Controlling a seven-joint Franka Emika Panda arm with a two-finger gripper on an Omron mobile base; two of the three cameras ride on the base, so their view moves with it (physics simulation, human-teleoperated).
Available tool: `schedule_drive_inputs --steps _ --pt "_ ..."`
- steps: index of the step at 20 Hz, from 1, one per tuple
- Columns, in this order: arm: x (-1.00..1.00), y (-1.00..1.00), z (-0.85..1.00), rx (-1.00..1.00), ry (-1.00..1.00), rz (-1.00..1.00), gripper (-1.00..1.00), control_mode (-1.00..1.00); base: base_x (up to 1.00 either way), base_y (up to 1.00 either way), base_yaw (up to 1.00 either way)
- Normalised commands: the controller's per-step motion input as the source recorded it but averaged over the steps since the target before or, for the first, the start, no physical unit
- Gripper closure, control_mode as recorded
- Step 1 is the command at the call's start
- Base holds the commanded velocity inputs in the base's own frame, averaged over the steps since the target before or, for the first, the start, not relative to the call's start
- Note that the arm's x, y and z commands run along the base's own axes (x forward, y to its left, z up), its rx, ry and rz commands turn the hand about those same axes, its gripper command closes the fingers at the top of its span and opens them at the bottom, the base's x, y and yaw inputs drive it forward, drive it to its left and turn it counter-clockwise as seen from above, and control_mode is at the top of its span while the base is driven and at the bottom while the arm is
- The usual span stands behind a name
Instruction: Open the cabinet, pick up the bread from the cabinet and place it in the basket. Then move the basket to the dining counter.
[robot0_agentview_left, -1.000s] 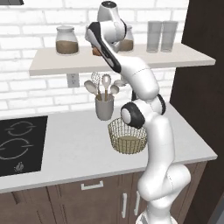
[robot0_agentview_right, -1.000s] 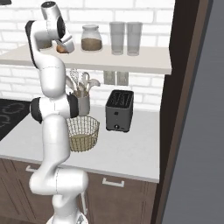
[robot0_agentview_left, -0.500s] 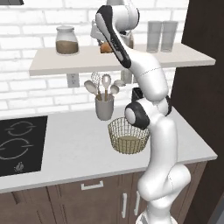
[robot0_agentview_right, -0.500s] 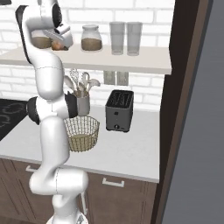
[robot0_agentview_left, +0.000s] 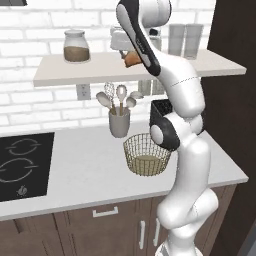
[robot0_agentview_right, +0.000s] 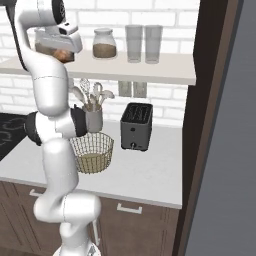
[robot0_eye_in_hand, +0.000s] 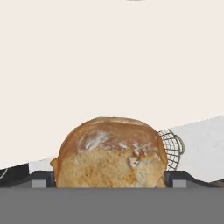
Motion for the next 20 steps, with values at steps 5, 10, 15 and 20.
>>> schedule_drive_inputs --steps 5,10,15,20 --pt "-1.0 0.0 -1.0 0.16 -0.44 0.25 1.0 -1.0 0.0 0.0 0.0" --pt "-1.0 0.0 -1.0 0.23 -0.49 0.27 1.0 -1.0 0.0 0.0 0.0" --pt "-0.8 -0.01 -0.97 0.27 -0.51 0.28 1.0 -1.0 0.0 0.0 0.0" --pt "-0.13 0.0 -0.36 0.14 -0.13 0.21 1.0 -1.0 0.0 0.0 0.0"
